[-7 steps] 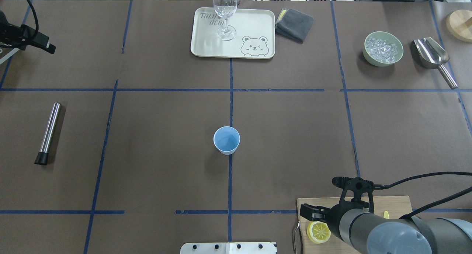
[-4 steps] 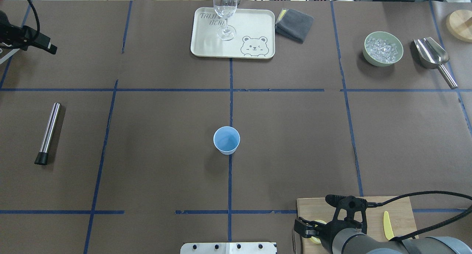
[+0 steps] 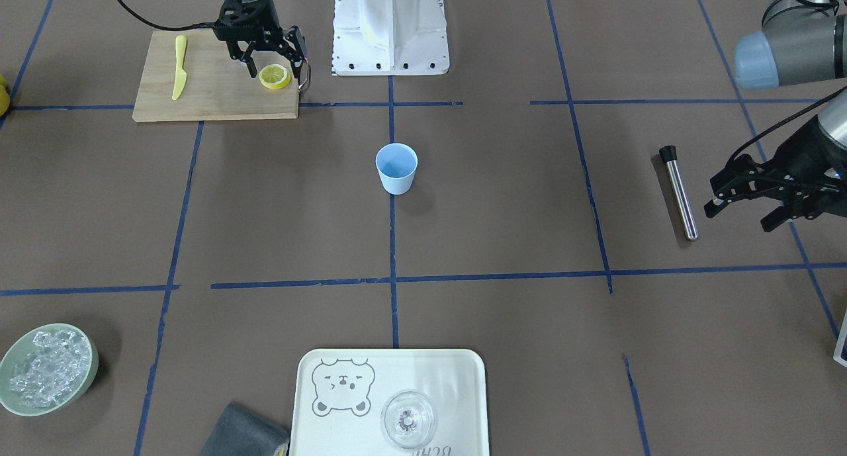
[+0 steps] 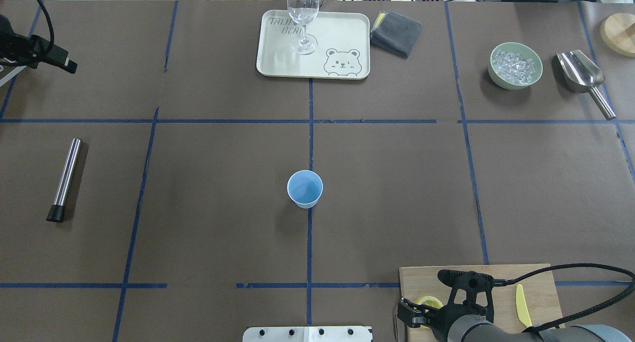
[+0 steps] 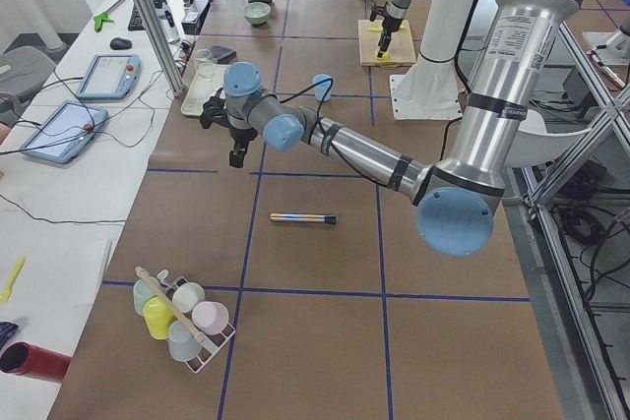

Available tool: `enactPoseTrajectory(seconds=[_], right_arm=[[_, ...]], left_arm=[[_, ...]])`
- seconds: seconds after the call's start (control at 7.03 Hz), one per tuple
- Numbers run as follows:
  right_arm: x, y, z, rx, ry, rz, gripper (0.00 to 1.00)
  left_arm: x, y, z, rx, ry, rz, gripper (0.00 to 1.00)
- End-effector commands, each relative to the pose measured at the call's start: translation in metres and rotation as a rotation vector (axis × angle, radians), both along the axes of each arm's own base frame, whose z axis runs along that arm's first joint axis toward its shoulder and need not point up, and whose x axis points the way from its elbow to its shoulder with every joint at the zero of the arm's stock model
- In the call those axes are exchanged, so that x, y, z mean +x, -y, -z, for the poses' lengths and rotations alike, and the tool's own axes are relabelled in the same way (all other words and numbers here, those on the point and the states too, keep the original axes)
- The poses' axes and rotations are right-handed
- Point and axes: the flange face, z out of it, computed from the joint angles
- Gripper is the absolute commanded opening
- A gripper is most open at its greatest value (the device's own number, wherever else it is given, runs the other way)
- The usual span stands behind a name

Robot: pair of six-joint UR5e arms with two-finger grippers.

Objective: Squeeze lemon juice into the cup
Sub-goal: 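Close the right gripper on the lemon slice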

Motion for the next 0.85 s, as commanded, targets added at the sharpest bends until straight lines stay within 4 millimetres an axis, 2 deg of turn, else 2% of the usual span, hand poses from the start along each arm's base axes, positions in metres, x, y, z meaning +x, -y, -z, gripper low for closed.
enactPoseTrajectory(seconds=[0.0,0.71], right_arm=[[-0.0015,-0.0016,-0.0051,0.001,-0.012,0.004,1.0],[-0.0069,-0.0065,-0.012,0.002,-0.035,0.014,0.99]], left_arm=[[0.0004,0.001,-0.0032,-0.005,0.003,-0.001,1.0],[0.0005,0.0013,-0.0019,-0.001,0.001,-0.001,1.0]])
